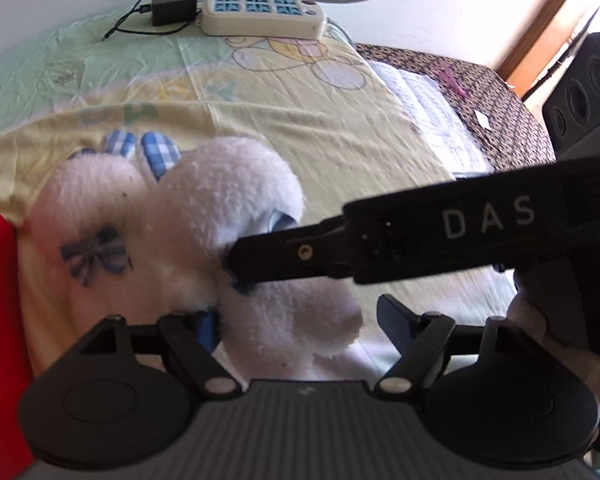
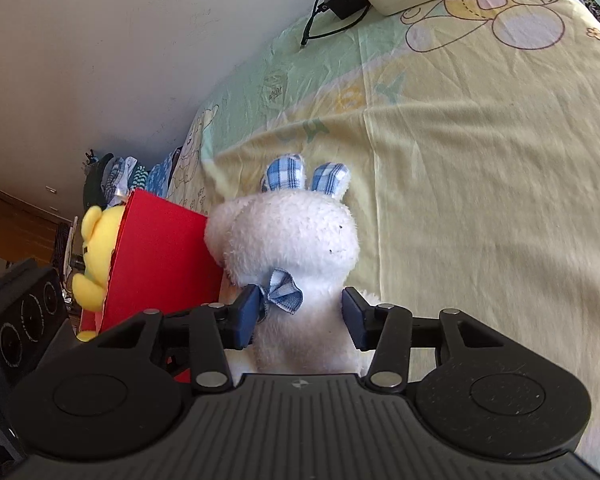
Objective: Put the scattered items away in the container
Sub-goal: 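Grasp the white bunny plush by its bow with the right gripper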
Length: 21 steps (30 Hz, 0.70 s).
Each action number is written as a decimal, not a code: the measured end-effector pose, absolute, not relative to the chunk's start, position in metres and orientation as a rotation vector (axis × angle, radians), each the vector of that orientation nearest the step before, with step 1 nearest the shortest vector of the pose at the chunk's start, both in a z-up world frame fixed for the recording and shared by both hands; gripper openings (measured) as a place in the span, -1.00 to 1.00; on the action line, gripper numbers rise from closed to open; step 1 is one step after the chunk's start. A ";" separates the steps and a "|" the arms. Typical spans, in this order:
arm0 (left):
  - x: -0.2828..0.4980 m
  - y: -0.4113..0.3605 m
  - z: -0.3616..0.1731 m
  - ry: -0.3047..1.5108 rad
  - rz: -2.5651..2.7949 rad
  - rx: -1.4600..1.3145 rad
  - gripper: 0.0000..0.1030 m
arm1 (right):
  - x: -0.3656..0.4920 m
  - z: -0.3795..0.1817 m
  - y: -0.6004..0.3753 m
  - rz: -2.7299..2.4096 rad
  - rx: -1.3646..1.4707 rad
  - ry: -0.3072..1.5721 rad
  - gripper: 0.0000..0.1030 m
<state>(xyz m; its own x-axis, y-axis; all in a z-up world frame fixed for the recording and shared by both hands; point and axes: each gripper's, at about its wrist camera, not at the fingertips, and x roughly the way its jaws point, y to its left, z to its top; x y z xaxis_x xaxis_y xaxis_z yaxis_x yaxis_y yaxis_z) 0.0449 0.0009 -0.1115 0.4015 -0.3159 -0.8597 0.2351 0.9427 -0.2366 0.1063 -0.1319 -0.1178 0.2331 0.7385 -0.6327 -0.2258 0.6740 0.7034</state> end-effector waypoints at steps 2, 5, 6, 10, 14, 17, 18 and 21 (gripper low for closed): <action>0.027 -0.002 -0.112 1.122 -0.391 -0.071 0.54 | 0.091 -0.115 -0.136 0.692 0.524 1.179 -0.05; 0.002 0.000 -0.116 1.168 -0.460 -0.092 0.54 | 0.063 -0.114 -0.138 0.674 0.500 1.216 -0.06; -0.005 0.001 -0.117 1.181 -0.471 -0.098 0.54 | 0.053 -0.114 -0.137 0.668 0.492 1.225 -0.06; -0.034 0.010 -0.120 1.199 -0.475 -0.084 0.54 | 0.017 -0.117 -0.131 0.673 0.492 1.268 -0.07; -0.040 0.021 -0.128 1.206 -0.437 -0.100 0.60 | -0.008 -0.121 -0.120 0.669 0.464 1.285 -0.03; -0.036 0.020 -0.134 1.183 -0.412 -0.065 0.71 | -0.009 -0.124 -0.123 0.629 0.498 1.267 0.01; -0.034 0.018 -0.134 1.169 -0.411 -0.049 0.72 | -0.009 -0.124 -0.125 0.621 0.508 1.252 0.02; -0.027 0.011 -0.135 1.136 -0.404 -0.010 0.72 | -0.004 -0.125 -0.129 0.591 0.548 1.220 0.14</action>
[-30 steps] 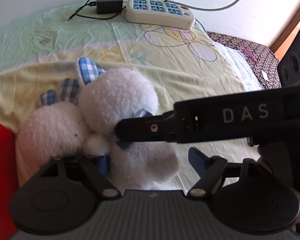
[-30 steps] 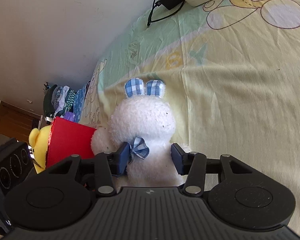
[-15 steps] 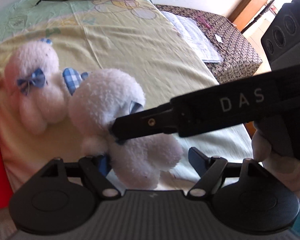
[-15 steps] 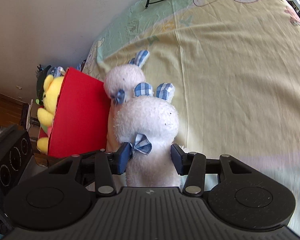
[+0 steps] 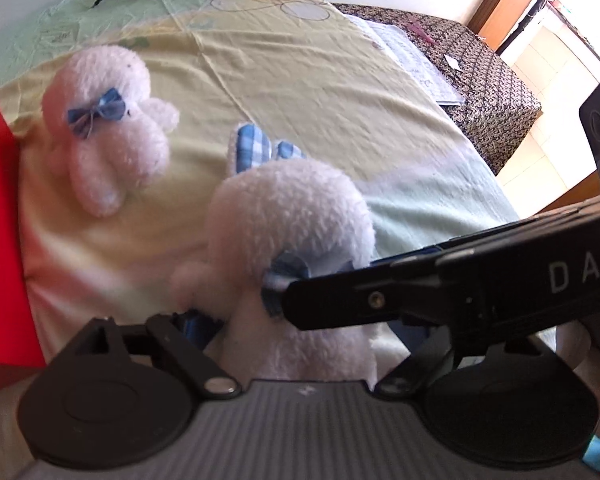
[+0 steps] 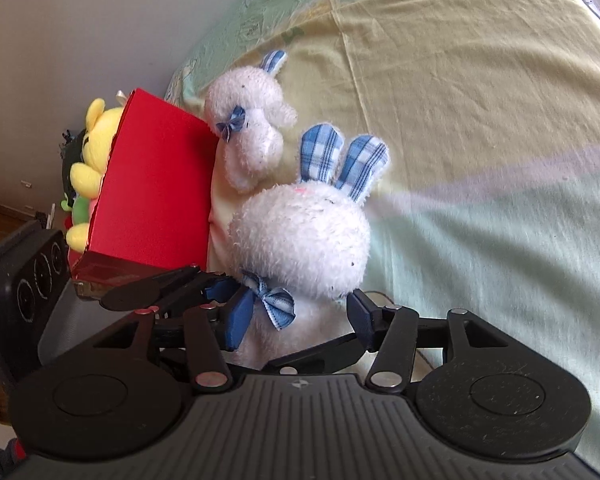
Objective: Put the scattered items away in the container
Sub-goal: 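Grasp the white bunny plush by its bow with the right gripper, then lift the white bunny plush off the bed with the right gripper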
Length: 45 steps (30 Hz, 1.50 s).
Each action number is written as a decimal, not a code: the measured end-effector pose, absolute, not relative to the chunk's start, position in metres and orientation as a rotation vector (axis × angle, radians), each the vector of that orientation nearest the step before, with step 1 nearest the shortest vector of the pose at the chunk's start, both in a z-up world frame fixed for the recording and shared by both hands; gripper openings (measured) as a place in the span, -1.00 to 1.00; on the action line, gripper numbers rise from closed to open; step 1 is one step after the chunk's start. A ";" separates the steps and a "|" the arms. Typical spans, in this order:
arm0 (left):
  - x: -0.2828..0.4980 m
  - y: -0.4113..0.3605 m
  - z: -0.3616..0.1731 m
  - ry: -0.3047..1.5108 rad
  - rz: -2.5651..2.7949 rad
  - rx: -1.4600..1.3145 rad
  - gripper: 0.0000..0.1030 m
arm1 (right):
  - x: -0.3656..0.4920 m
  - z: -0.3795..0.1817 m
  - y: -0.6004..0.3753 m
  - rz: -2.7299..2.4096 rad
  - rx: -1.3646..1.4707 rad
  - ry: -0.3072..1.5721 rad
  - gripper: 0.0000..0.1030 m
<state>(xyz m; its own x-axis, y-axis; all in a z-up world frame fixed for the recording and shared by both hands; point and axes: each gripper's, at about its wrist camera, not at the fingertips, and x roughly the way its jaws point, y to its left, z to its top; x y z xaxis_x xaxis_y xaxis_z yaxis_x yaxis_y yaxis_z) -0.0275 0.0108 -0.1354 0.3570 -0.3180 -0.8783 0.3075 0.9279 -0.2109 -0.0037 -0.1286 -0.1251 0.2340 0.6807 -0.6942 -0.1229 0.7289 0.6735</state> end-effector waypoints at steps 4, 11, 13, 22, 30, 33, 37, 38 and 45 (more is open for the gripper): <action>-0.021 0.007 -0.134 1.128 -0.401 -0.026 0.70 | 0.003 -0.131 -0.124 0.578 0.604 1.188 0.24; -0.031 0.015 -0.128 1.124 -0.393 -0.053 0.52 | 0.002 -0.133 -0.110 0.582 0.530 1.189 0.14; -0.038 0.021 -0.123 1.117 -0.395 -0.059 0.52 | -0.002 -0.129 -0.106 0.594 0.524 1.189 0.14; -0.079 0.082 -0.103 1.098 -0.446 -0.055 0.52 | -0.043 -0.108 -0.050 0.602 0.477 1.185 0.14; -0.134 0.164 -0.094 1.105 -0.486 -0.050 0.52 | -0.090 -0.096 0.027 0.595 0.465 1.203 0.13; -0.150 0.193 -0.094 1.109 -0.483 -0.061 0.52 | -0.104 -0.095 0.057 0.596 0.456 1.204 0.13; -0.171 0.225 -0.091 1.100 -0.463 -0.070 0.52 | -0.118 -0.094 0.091 0.614 0.438 1.201 0.13; -0.176 0.233 -0.090 1.096 -0.455 -0.072 0.52 | -0.120 -0.094 0.099 0.621 0.437 1.201 0.13; -0.203 0.276 -0.079 1.064 -0.385 -0.126 0.52 | -0.130 -0.081 0.147 0.698 0.375 1.190 0.13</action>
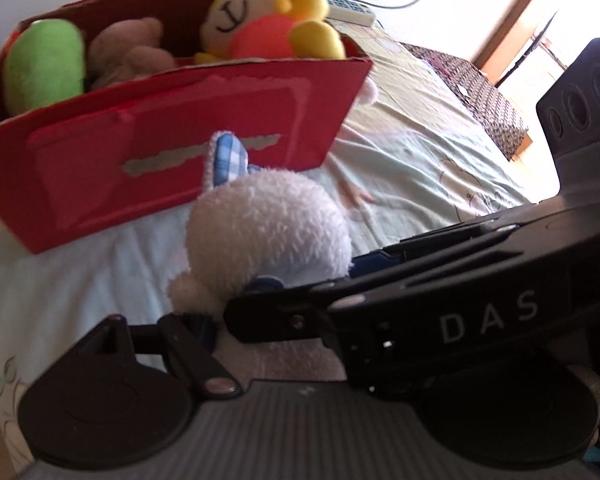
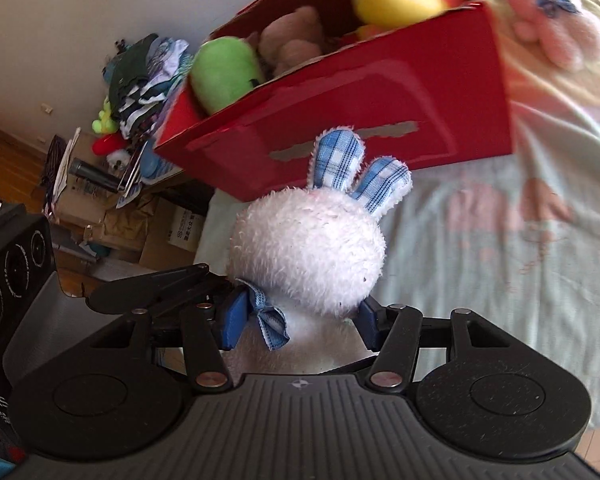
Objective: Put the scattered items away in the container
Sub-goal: 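Lift the white bunny plush off the bed with the right gripper, then carry the white bunny plush with the right gripper over the red box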
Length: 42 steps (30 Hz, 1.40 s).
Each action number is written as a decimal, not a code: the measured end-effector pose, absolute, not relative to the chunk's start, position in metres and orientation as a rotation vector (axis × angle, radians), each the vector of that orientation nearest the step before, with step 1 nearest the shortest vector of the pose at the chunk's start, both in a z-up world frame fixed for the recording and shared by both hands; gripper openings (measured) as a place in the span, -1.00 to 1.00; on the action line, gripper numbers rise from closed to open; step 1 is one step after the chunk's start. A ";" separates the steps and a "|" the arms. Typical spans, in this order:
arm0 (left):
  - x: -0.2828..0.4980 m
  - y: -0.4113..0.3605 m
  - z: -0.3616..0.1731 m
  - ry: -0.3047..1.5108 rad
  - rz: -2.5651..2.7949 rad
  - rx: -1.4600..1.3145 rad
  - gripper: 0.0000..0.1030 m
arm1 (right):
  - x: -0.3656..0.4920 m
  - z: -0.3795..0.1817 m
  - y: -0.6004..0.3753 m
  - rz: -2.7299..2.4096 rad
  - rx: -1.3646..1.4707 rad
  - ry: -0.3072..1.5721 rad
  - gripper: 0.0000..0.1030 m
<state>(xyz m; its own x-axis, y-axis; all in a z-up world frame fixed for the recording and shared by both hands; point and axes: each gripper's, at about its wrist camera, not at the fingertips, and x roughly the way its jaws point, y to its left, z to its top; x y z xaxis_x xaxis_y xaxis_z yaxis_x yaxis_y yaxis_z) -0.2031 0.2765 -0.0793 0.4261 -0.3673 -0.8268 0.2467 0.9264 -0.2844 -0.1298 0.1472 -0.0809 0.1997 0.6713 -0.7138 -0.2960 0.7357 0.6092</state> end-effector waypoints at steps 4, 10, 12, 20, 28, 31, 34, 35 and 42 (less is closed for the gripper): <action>-0.214 0.293 -0.074 1.040 -0.336 -0.163 0.52 | -0.131 -0.075 0.170 0.741 0.334 1.189 0.13; -0.230 0.318 -0.055 0.981 -0.281 -0.193 0.52 | -0.137 -0.061 0.193 0.809 0.294 1.154 0.13; -0.235 0.324 -0.046 0.953 -0.266 -0.193 0.52 | -0.139 -0.053 0.198 0.835 0.274 1.135 0.13; -0.248 0.337 -0.017 0.858 -0.222 -0.198 0.52 | -0.147 -0.025 0.215 0.898 0.228 1.041 0.13; -0.241 0.334 0.002 0.793 -0.215 -0.176 0.52 | -0.143 -0.005 0.211 0.910 0.221 0.964 0.13; -0.231 0.331 0.010 0.769 -0.212 -0.164 0.52 | -0.135 0.002 0.209 0.908 0.221 0.937 0.13; -0.218 0.328 0.017 0.744 -0.209 -0.145 0.52 | -0.126 0.010 0.205 0.903 0.218 0.902 0.13; -0.213 0.327 0.018 0.740 -0.211 -0.143 0.52 | -0.122 0.012 0.204 0.900 0.217 0.893 0.13; -0.172 0.319 0.023 0.730 -0.214 -0.146 0.52 | -0.091 0.019 0.194 0.873 0.192 0.852 0.13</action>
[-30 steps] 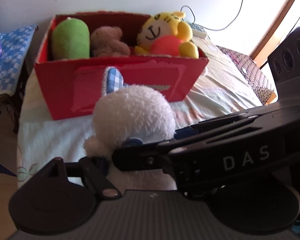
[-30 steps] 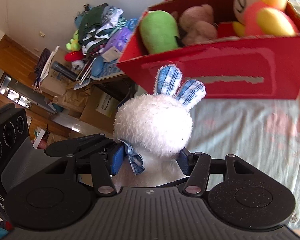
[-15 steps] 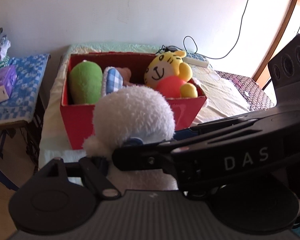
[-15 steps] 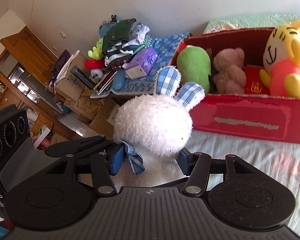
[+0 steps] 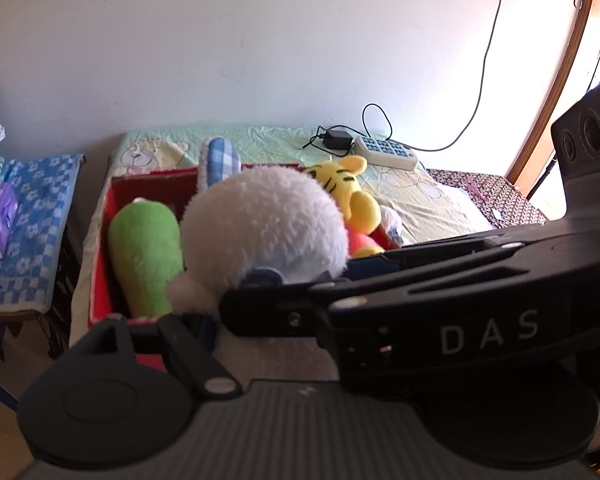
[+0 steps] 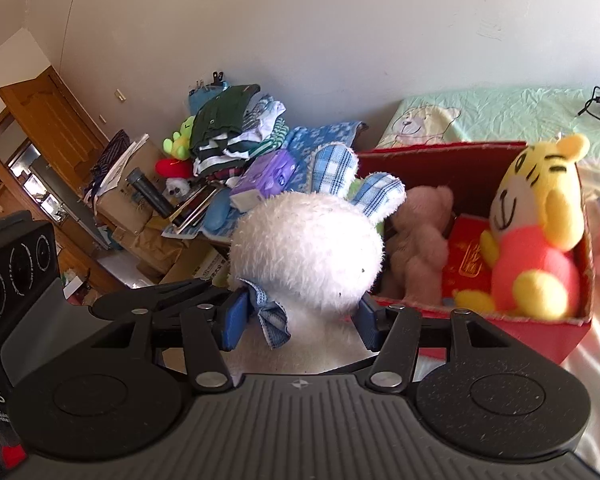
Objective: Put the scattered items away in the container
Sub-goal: 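Carry the white bunny plush with the right gripper over the red box, then lower the white bunny plush into the box beside the pink teddy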
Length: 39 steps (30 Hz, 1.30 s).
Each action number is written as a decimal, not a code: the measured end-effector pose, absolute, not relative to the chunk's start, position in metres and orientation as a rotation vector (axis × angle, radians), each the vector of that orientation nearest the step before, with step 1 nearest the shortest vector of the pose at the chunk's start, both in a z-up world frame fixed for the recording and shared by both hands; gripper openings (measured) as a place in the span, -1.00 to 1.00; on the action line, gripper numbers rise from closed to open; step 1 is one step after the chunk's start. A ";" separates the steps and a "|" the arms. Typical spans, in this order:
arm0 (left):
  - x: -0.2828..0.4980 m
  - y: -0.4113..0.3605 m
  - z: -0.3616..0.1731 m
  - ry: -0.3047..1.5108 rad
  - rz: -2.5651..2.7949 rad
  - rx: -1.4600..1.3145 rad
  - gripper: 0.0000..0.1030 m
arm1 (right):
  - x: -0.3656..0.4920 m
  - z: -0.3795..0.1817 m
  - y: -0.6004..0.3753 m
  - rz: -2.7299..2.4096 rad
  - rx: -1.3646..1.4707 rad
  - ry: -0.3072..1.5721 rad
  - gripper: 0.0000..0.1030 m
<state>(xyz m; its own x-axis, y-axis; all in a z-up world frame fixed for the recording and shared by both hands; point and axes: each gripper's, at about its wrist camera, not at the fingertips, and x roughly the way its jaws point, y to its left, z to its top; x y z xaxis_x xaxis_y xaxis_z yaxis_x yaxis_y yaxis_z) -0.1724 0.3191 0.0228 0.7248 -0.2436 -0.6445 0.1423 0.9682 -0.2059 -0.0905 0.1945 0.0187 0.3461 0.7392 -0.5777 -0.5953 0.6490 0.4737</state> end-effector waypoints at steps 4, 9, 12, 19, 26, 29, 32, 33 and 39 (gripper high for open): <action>-0.148 0.313 0.023 0.727 -0.207 -0.146 0.52 | -0.073 0.019 0.189 0.864 0.186 0.838 0.13; -0.120 0.306 0.017 0.733 -0.205 -0.170 0.52 | -0.050 0.017 0.182 0.849 0.161 0.833 0.12; -0.105 0.303 0.012 0.738 -0.205 -0.194 0.52 | -0.038 0.016 0.179 0.841 0.140 0.824 0.11; -0.075 0.301 -0.009 0.784 -0.219 -0.272 0.51 | -0.013 0.007 0.181 0.808 0.068 0.842 0.09; -0.049 0.308 -0.030 0.844 -0.272 -0.343 0.48 | 0.005 -0.006 0.186 0.761 0.020 0.870 0.07; -0.041 0.314 -0.038 0.875 -0.295 -0.368 0.48 | 0.013 -0.010 0.192 0.747 -0.002 0.892 0.07; -0.031 0.318 -0.048 0.912 -0.324 -0.403 0.46 | 0.019 -0.014 0.197 0.724 -0.032 0.906 0.06; -0.029 0.319 -0.051 0.925 -0.332 -0.411 0.46 | 0.021 -0.015 0.198 0.718 -0.040 0.914 0.06; -0.018 0.321 -0.064 0.999 -0.370 -0.434 0.46 | 0.031 -0.022 0.204 0.676 -0.132 0.974 0.05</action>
<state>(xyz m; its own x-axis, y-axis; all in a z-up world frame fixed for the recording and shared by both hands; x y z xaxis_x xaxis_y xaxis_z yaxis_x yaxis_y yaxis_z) -0.0180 0.3211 -0.0644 0.4924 -0.4878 -0.7208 0.1000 0.8544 -0.5099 0.0308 0.2043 -0.0224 0.3765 0.4700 -0.7983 -0.5839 0.7894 0.1894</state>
